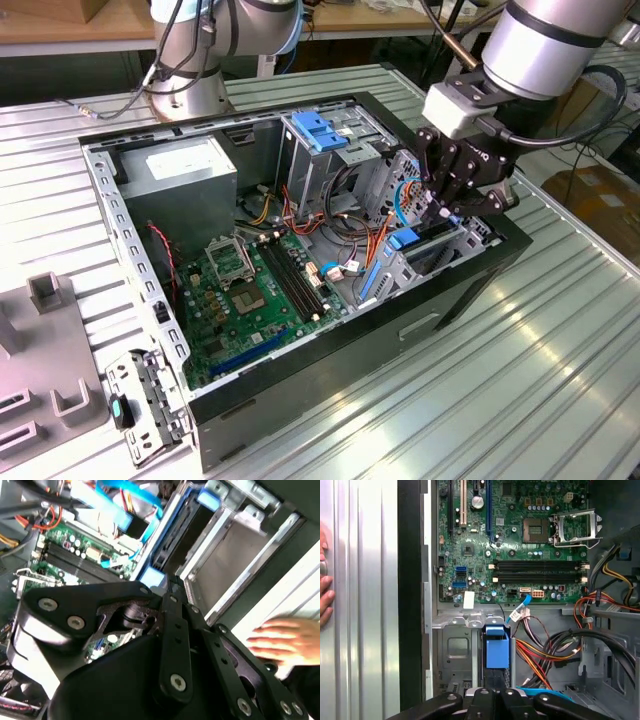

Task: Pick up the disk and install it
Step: 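Insert the disk into the insertion slot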

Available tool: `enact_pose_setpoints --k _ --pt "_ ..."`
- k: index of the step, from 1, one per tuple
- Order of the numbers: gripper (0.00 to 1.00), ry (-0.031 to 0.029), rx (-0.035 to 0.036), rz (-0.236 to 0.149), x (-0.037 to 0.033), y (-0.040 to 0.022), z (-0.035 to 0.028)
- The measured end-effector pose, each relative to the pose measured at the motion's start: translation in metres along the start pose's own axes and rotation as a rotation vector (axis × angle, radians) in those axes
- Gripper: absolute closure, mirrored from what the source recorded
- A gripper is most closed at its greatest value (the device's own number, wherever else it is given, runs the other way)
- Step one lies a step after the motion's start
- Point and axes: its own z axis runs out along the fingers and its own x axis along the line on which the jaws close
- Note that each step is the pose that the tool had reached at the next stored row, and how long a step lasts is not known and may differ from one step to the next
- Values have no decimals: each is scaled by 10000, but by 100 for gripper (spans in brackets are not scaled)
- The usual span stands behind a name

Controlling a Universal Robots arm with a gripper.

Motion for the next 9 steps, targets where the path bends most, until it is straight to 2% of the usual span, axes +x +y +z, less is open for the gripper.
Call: enact_pose_setpoints --k 2,3,9 --pt "89 2 0 -8 0 -45 1" --pt "89 2 0 -22 0 -93 4" --pt "89 1 1 -270 1 -138 5"
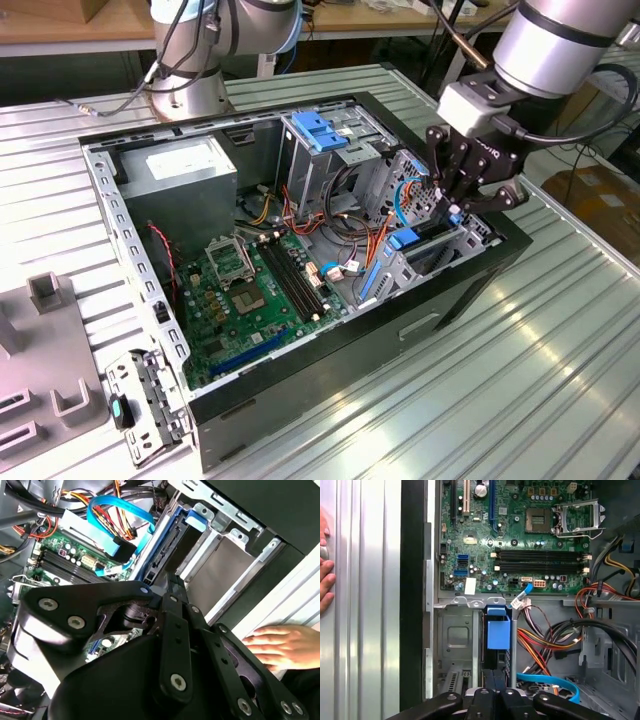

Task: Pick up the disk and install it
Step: 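Insert the disk into the insertion slot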

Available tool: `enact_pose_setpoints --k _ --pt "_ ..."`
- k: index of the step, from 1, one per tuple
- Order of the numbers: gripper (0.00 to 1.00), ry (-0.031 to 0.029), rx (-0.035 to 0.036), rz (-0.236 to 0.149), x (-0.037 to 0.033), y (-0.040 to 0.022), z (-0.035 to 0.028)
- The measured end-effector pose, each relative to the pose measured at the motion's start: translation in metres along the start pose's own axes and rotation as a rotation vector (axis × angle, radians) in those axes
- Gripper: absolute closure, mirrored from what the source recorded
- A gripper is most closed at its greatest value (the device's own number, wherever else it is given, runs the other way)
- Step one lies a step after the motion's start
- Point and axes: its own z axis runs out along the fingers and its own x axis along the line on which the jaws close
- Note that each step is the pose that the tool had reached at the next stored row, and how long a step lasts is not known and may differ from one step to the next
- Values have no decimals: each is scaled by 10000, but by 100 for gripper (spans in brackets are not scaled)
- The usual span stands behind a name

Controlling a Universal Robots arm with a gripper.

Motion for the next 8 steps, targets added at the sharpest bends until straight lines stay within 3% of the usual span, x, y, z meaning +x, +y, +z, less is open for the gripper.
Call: enact_pose_setpoints --k 2,5,8 --pt "89 -4 2 -253 2 -1 1" --pt "89 -63 -1 -422 1 -7 -25" --pt "89 -67 -33 -491 -2 -9 -106"
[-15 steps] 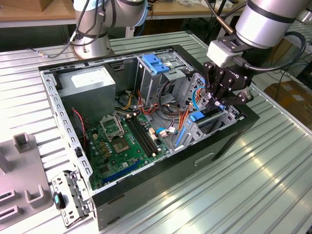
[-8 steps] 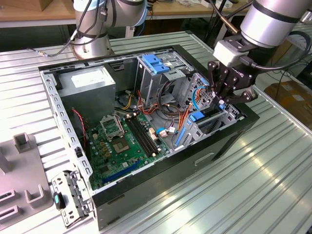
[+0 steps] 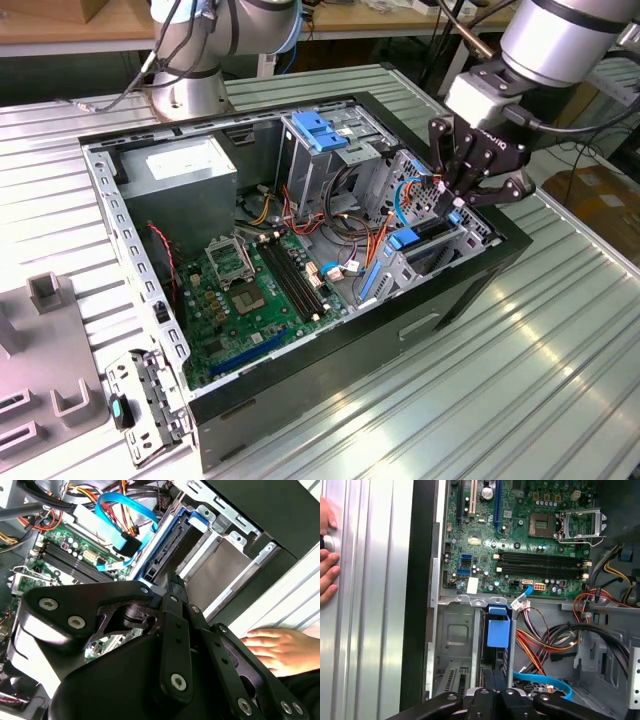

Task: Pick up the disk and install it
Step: 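Insert the disk into the insertion slot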

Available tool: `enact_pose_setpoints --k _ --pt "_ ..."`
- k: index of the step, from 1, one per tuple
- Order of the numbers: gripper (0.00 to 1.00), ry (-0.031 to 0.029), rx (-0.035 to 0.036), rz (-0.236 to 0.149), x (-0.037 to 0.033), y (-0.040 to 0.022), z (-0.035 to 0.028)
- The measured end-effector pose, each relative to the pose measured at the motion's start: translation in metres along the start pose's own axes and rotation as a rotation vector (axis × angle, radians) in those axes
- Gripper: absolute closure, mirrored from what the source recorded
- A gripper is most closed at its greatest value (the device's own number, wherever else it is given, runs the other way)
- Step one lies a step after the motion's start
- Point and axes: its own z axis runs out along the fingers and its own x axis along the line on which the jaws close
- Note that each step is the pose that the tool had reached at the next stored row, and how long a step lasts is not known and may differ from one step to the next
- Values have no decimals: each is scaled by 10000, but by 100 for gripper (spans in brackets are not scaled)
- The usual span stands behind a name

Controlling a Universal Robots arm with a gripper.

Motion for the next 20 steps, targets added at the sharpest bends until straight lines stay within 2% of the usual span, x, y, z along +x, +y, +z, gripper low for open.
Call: enact_pose_setpoints --k 1,3,4,5,20 --pt "89 -1 -17 -27 0 0 -38" --pt "89 0 -30 -59 -1 0 -67" --pt "89 -51 -40 -135 0 -13 -68" --pt "89 -55 -44 -230 1 -28 -70" --pt "89 -54 -49 -1460 12 -292 -52"
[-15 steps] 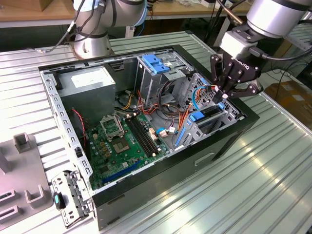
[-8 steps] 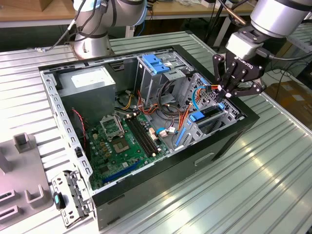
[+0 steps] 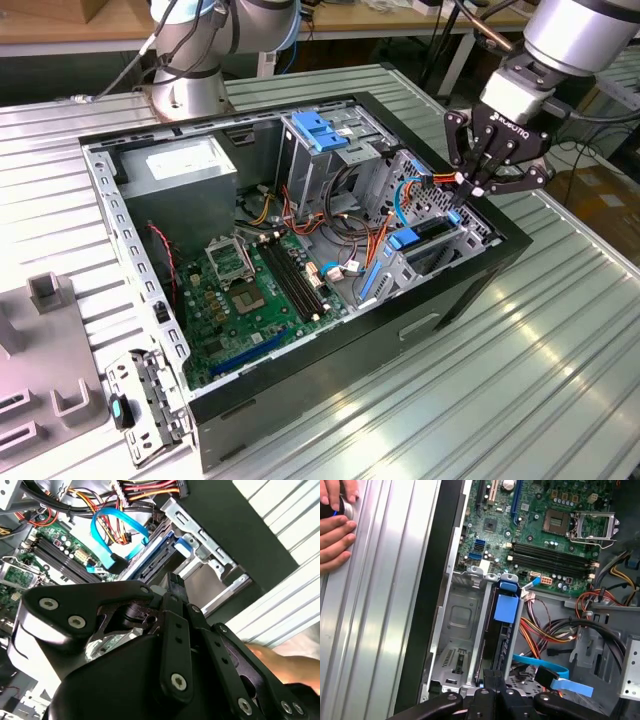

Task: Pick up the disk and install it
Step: 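Insert the disk into the insertion slot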

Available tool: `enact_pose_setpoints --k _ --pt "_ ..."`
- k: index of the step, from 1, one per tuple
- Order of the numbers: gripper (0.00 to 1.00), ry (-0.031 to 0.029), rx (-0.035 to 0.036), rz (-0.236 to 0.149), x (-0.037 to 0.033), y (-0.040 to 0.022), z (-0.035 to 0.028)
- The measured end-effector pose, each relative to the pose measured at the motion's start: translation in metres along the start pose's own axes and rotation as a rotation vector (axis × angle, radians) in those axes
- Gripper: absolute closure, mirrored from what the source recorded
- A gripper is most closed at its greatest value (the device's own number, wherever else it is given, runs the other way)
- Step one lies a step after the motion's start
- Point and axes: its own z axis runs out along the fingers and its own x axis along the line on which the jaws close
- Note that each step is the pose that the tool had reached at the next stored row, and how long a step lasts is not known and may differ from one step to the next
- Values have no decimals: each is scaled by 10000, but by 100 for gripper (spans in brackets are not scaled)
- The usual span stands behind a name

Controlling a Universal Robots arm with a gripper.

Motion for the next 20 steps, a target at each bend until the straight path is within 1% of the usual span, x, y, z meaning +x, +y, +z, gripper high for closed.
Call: enact_pose_setpoints --k 4,7,8,9,14,15,20 --pt "89 1 -2 -413 3 -82 0" --pt "89 1 -4 -623 2 -117 0" --pt "84 0 -4 -683 2 -129 1" --pt "76 2 -5 -782 1 -143 0" --pt "75 3 -6 -1099 -3 -193 0" --pt "69 3 -7 -1156 -4 -203 0" --pt "69 4 -10 -1606 -11 -268 0"
